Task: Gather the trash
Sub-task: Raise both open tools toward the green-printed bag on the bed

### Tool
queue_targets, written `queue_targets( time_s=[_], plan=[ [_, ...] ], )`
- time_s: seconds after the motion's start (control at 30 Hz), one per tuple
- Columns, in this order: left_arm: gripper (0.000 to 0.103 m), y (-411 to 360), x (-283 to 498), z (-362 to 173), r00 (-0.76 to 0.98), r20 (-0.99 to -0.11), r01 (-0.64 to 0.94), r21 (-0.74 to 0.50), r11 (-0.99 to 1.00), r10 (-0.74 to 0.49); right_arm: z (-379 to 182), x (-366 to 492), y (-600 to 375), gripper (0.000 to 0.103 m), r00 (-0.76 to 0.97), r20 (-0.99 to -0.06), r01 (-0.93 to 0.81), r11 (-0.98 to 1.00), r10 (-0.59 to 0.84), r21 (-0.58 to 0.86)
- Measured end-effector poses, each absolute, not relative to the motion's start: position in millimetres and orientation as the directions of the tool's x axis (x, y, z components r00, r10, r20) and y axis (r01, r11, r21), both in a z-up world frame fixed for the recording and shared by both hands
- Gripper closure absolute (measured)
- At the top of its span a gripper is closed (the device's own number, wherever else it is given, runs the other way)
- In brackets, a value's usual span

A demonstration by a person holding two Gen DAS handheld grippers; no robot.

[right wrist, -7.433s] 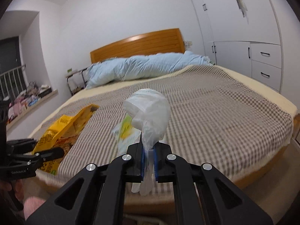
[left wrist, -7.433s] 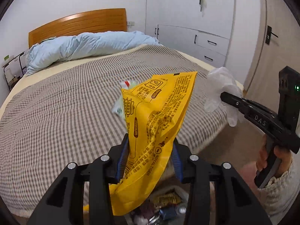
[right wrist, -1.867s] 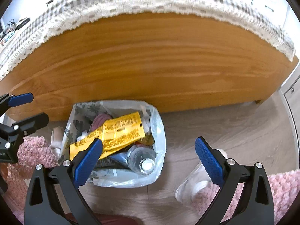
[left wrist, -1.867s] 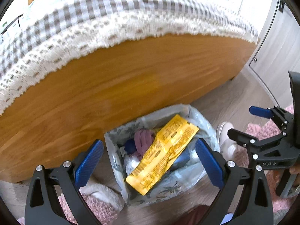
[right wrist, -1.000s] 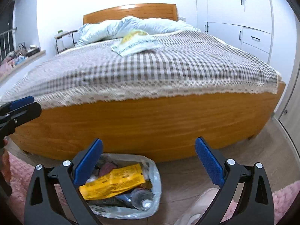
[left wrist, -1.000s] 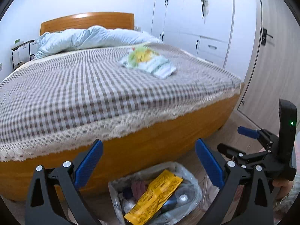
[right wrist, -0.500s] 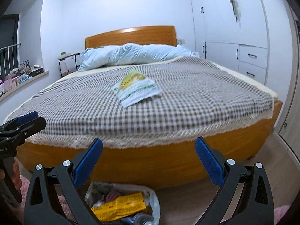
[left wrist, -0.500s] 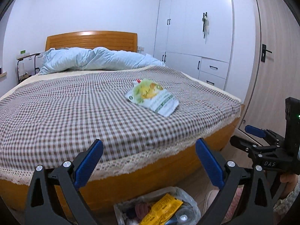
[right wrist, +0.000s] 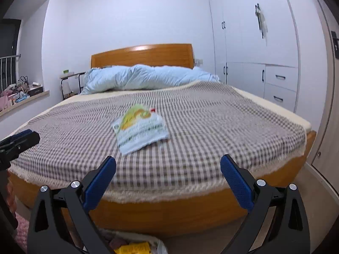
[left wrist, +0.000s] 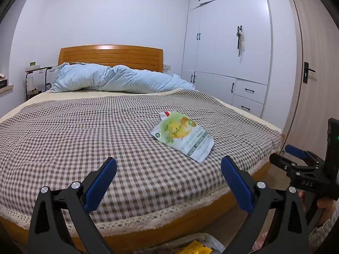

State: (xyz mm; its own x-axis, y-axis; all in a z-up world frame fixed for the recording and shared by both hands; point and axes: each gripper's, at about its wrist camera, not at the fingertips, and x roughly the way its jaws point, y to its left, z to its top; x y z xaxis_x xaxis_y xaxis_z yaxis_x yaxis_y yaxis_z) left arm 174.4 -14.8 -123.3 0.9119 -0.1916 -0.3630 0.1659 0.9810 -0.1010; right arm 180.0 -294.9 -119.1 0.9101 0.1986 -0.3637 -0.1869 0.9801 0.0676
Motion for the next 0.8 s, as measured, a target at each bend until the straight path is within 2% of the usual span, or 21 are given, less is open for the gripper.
queue_targets(
  time_s=[0.57,0.7,0.8],
  plan=[
    [0.007,-27,240,-96,0.934,-0.304,0.169,-0.094,0.981,-0.19,-61,250,-286,0.008,0.959,-0.219,-0.187,0.982,0.181,-0.005],
    [0.007,-27,258,-88,0.934,-0.307,0.156,-0.105,0.982,-0.181,-50,271,-286,0.008,0.964,-0.208,-0.168,0.986,0.164,0.001],
    [0.007,-30,274,-78,0.933,-0.305,0.162,-0.114,0.98,-0.19,-48,287,-286,0.008,0.959,-0.236,-0.157,0.987,0.156,0.011]
  ],
)
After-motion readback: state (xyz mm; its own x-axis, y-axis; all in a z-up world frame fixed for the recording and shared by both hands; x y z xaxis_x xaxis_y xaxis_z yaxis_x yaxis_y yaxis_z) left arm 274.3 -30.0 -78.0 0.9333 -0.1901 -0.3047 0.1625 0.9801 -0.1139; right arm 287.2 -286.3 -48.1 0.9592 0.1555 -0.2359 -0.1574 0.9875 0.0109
